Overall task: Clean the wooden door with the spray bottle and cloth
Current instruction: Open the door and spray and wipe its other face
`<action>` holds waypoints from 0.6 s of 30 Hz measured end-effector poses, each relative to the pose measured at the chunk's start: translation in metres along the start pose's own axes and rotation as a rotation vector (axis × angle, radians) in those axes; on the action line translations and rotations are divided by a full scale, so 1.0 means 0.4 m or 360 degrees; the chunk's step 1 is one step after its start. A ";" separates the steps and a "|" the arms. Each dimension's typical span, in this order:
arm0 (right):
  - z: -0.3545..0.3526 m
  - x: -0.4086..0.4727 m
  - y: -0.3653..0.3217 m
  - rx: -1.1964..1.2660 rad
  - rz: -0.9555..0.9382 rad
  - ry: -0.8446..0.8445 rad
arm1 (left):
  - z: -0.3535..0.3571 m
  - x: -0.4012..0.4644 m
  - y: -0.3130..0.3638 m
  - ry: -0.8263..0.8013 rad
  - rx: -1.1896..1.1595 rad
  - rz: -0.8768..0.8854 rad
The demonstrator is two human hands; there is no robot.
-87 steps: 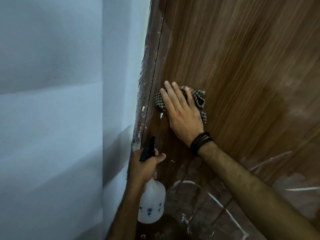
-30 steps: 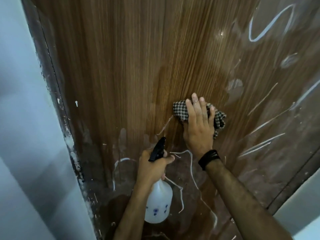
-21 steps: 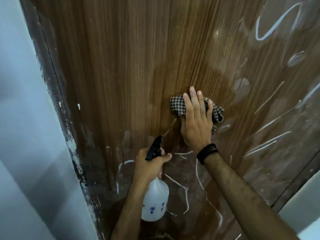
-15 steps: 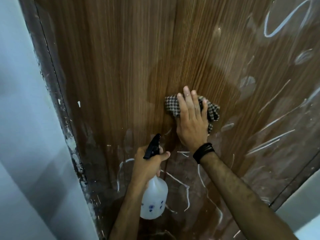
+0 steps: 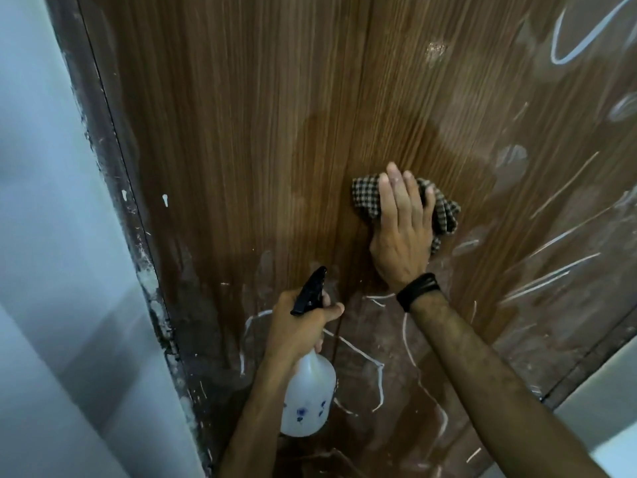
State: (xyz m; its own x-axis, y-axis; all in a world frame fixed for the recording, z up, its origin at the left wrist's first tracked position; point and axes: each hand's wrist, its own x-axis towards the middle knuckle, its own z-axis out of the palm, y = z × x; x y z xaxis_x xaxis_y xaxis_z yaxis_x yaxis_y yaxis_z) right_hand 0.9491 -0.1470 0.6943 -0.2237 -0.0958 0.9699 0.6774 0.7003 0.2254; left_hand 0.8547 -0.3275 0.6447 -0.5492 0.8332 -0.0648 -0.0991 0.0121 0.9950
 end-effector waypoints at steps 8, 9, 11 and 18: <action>-0.014 -0.120 -0.036 -0.0042 -0.0688 -0.0440 | 0.028 0.004 -0.013 -0.0044 0.0007 -0.0047; -0.013 -0.135 -0.032 -0.0076 -0.0750 -0.0454 | 0.034 0.004 -0.012 -0.0050 0.0007 -0.0064; -0.009 -0.135 -0.024 -0.0059 -0.0674 -0.0439 | 0.042 0.007 -0.010 -0.0059 0.0014 -0.0060; -0.060 0.087 0.042 0.0501 0.0811 0.0409 | 0.079 0.016 -0.001 -0.0186 0.0070 0.0030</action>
State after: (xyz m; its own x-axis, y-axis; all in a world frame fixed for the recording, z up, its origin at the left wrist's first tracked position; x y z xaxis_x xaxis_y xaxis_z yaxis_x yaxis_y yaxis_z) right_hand 0.9696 -0.1554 0.7340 0.2725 0.1640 0.9481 0.4077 0.8728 -0.2682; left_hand 0.8774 -0.3046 0.6465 -0.4501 0.8921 -0.0393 -0.0518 0.0179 0.9985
